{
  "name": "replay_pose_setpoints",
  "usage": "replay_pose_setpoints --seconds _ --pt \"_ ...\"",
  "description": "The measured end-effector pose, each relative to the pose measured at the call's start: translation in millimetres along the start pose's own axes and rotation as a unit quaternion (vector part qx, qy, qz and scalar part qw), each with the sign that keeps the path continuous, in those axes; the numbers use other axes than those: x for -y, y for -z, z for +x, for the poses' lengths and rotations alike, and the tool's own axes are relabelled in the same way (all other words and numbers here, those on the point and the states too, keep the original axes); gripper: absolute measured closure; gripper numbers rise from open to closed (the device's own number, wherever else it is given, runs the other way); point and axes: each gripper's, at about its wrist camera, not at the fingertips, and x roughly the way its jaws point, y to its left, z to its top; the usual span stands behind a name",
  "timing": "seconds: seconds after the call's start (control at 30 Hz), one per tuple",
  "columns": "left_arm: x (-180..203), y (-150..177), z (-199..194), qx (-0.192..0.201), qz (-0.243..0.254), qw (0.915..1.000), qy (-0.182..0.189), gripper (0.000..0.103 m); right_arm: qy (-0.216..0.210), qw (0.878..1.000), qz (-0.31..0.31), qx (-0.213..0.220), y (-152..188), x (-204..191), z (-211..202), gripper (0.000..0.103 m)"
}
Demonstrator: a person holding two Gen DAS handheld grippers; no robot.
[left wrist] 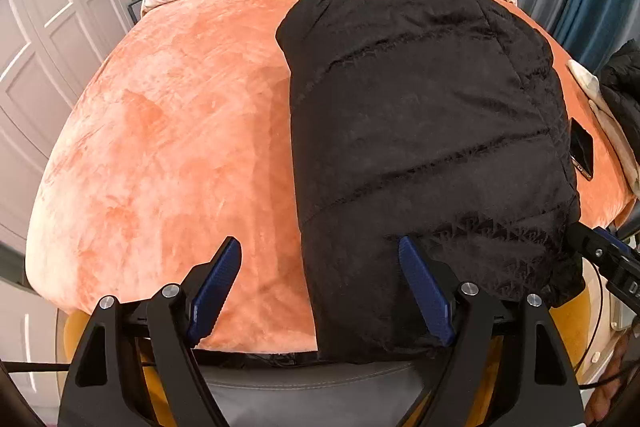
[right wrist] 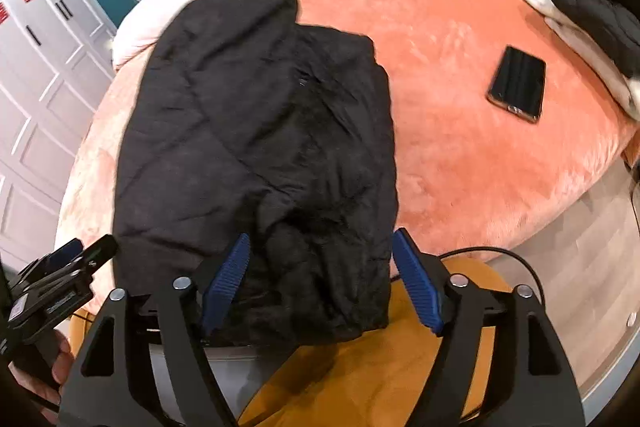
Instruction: Fold large clothes
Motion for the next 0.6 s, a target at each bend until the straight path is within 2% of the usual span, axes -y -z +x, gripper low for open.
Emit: replay_pose_setpoints --seconds 0.2,0.27,0.33,0.37,0.47,0.57,0.6 --pt "1 -3 4 -0.008 -0.004 0.9999 0.005 0.023 -0.027 0.998 0.049 -0.035 -1 20 26 0.020" --pt "-3 -4 7 -0.016 -0.017 0.9994 0.023 0.023 -0.034 0.997 0.058 -0.045 -1 25 35 0.014" --pt "-13 -9 15 -0.028 -0.045 0.9971 0.056 0.021 -0.042 0.995 0.066 -0.055 -1 31 44 0.009" --pt "-20 -12 22 -0.032 -0.064 0.9944 0.078 0.017 -0.050 0.994 0.072 -0.060 -1 34 49 0.007" --pt "-34 -16 43 -0.050 -0.111 0.9825 0.140 0.015 -0.078 0.990 0.092 -0.076 0 43 64 0.005" --pt "-41 -18 60 -0.043 -0.134 0.9707 0.194 0.005 -0.122 0.981 0.115 -0.094 1 52 83 0.005" --pt "-42 -18 66 -0.037 -0.135 0.9676 0.210 0.005 -0.137 0.978 0.123 -0.096 1 54 90 0.005"
